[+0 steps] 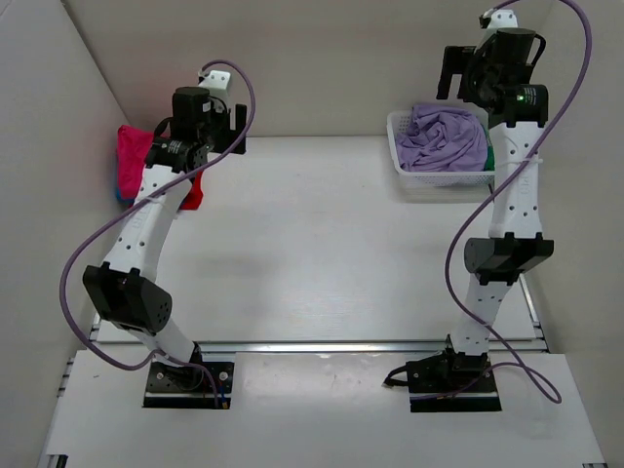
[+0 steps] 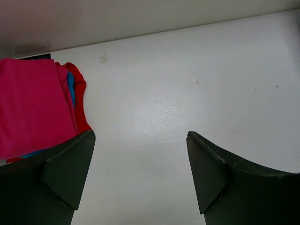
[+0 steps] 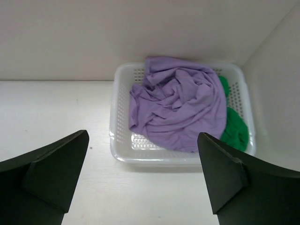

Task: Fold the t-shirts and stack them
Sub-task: Grab crumpled tshirt from bin with the right arm

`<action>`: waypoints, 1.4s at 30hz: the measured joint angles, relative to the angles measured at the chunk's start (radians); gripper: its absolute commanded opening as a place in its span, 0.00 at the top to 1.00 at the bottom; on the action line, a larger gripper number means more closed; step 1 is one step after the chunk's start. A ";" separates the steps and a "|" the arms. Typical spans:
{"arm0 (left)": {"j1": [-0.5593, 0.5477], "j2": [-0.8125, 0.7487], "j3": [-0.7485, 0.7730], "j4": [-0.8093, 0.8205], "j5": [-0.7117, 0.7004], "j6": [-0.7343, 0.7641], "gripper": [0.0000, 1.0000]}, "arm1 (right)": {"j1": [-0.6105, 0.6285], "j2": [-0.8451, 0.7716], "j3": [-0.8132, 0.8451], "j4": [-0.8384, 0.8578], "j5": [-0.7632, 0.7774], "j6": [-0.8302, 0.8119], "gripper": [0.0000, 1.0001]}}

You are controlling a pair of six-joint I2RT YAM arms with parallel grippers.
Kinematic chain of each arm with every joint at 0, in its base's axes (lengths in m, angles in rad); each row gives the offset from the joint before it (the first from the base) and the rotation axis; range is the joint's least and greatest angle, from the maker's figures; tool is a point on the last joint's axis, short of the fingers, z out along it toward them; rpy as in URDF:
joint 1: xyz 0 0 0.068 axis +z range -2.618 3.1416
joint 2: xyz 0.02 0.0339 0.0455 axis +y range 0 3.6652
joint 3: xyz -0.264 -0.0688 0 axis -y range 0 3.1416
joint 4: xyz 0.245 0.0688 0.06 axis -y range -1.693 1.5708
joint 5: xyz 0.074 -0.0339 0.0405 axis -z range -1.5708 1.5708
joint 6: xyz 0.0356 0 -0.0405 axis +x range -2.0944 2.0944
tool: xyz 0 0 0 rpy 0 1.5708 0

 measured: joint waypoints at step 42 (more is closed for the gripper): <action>0.003 0.055 -0.238 0.051 -0.015 0.027 0.09 | -0.158 0.654 -0.069 0.479 0.102 -0.045 0.44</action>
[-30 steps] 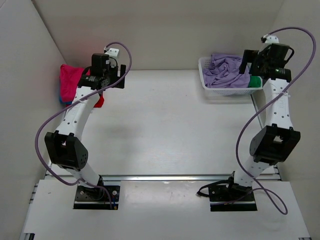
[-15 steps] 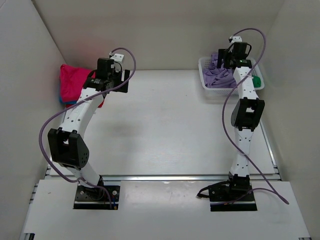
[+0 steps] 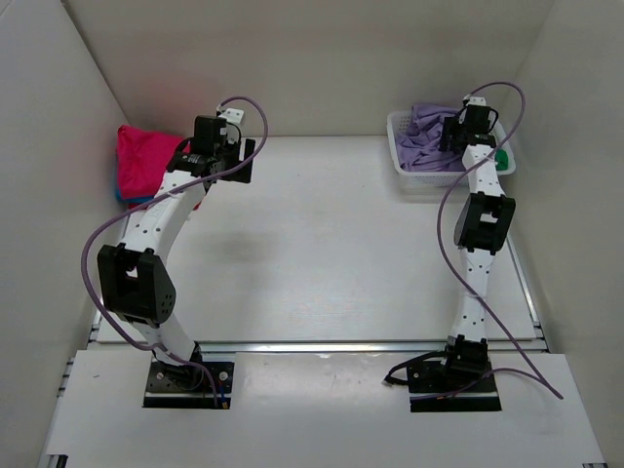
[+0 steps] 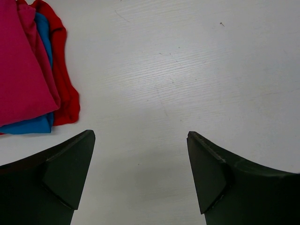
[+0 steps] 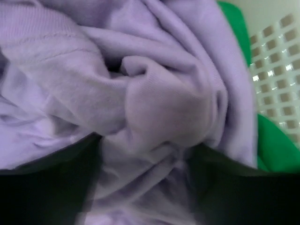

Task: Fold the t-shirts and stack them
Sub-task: Grab crumpled tshirt from bin with the right arm

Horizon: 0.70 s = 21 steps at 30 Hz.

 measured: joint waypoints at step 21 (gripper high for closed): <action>-0.011 -0.056 -0.028 -0.005 0.066 -0.064 0.10 | 0.129 -0.444 -0.058 -0.173 0.019 -0.067 1.00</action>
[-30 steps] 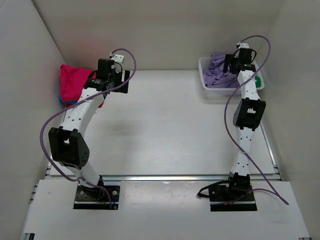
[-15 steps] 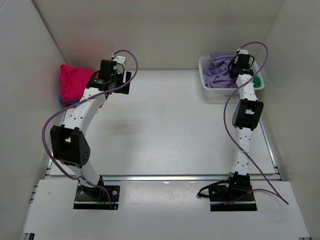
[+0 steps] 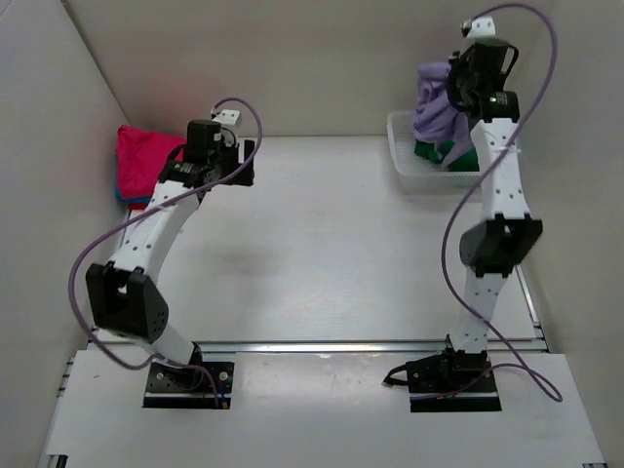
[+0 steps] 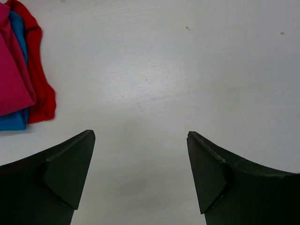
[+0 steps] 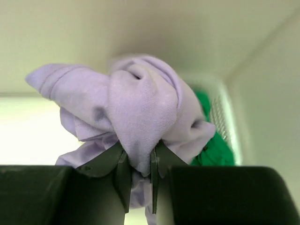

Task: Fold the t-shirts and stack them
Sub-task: Grab crumpled tshirt from bin with the right arm, then move the tshirt to the center of the board, then flatten out the tshirt

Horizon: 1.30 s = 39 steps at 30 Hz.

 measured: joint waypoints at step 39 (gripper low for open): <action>-0.100 -0.507 -0.773 0.127 0.300 -0.286 0.18 | 0.519 -0.879 -1.326 0.188 -0.051 0.308 0.55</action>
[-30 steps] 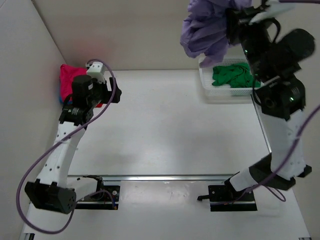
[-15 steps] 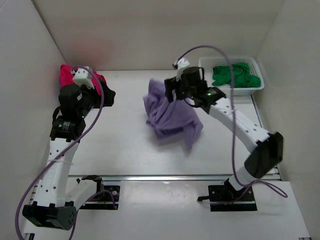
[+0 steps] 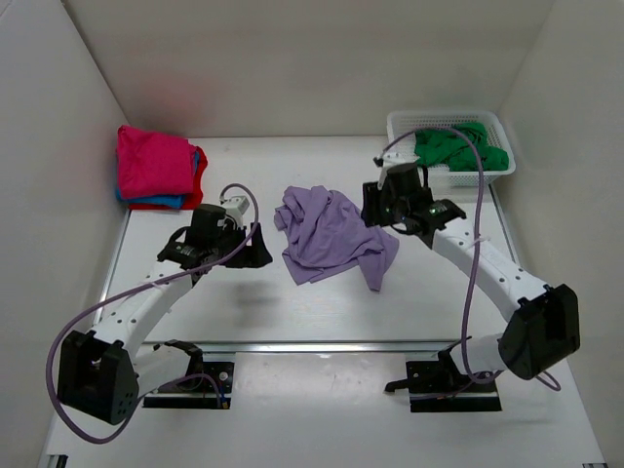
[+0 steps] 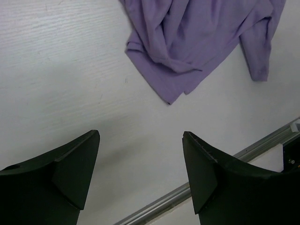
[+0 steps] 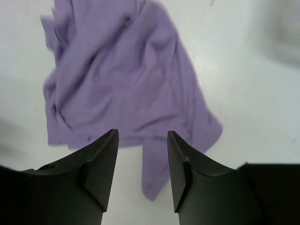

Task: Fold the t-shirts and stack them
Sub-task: Flatten out the tshirt

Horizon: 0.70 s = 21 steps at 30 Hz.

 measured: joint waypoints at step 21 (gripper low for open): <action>-0.129 0.163 -0.078 0.216 -0.013 -0.162 0.20 | 0.098 -0.053 -0.480 0.035 -0.003 0.247 0.55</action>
